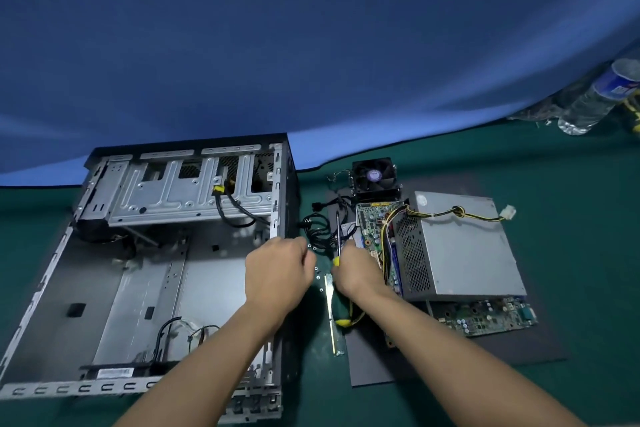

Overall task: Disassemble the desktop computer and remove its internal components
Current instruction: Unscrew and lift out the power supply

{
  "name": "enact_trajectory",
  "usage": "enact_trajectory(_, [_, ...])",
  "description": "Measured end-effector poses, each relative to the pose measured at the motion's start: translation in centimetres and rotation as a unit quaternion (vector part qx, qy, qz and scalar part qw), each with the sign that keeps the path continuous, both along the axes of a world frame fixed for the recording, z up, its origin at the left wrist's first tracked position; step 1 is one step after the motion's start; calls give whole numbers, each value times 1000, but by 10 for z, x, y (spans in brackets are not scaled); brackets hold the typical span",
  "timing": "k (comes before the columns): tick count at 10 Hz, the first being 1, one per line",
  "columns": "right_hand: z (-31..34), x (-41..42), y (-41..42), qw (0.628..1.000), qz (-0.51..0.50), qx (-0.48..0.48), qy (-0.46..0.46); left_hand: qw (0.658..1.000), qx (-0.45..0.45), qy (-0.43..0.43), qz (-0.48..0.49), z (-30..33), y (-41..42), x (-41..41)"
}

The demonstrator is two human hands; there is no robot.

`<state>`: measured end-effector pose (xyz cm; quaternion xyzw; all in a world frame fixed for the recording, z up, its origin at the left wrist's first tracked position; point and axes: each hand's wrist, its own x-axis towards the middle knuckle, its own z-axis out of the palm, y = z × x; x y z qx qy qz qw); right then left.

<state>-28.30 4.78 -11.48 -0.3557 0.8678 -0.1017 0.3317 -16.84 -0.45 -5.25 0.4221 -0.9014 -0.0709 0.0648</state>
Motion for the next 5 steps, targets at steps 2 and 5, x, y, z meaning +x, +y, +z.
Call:
enact_trajectory(2, [-14, 5, -11, 995, 56, 22, 77, 999, 3, -21, 31, -11, -4, -1])
enact_trajectory(5, [55, -6, 13, 981, -54, -173, -74, 1000, 25, 8, 7, -9, -3, 1])
